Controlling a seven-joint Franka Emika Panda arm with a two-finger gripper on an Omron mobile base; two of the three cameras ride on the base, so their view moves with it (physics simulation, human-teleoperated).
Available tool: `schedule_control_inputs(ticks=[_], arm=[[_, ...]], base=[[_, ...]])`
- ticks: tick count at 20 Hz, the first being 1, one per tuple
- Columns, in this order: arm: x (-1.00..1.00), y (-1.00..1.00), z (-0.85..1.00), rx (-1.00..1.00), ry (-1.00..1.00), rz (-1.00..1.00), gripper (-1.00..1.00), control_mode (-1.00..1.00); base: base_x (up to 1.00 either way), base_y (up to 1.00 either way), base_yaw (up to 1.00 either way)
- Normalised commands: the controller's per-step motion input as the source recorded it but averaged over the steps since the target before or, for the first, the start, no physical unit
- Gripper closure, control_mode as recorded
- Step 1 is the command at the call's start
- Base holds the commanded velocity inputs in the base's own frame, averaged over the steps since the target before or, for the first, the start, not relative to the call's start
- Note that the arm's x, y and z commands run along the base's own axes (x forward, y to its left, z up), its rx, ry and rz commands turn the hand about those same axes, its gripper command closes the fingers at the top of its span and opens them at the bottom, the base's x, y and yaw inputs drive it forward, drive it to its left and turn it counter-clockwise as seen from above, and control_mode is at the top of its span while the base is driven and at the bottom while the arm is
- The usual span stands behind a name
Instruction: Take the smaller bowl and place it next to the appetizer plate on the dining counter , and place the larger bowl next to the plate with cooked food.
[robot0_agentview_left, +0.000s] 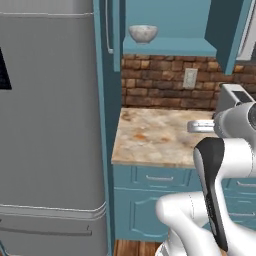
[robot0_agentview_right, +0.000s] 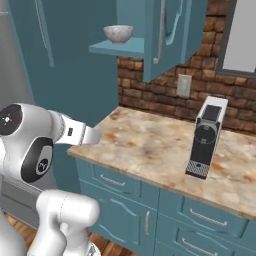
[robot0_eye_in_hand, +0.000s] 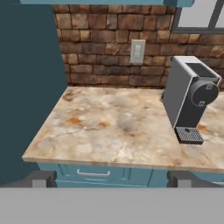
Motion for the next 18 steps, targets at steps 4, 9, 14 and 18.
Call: schedule_control_inputs(ticks=[4, 9, 14, 18], arm=[[0.00, 0.00, 0.00, 0.00, 0.00, 0.00, -1.00, 1.00], [0.00, 0.00, 0.00, 0.00, 0.00, 0.00, -1.00, 1.00], [0.00, 0.00, 0.00, 0.00, 0.00, 0.00, -1.00, 1.00], [0.00, 0.00, 0.00, 0.00, 0.00, 0.00, -1.00, 1.00]], base=[[0.40, 0.43, -0.22], [0.49, 0.50, -0.24], [0.48, 0.03, -0.21], [0.55, 0.00, -0.17]])
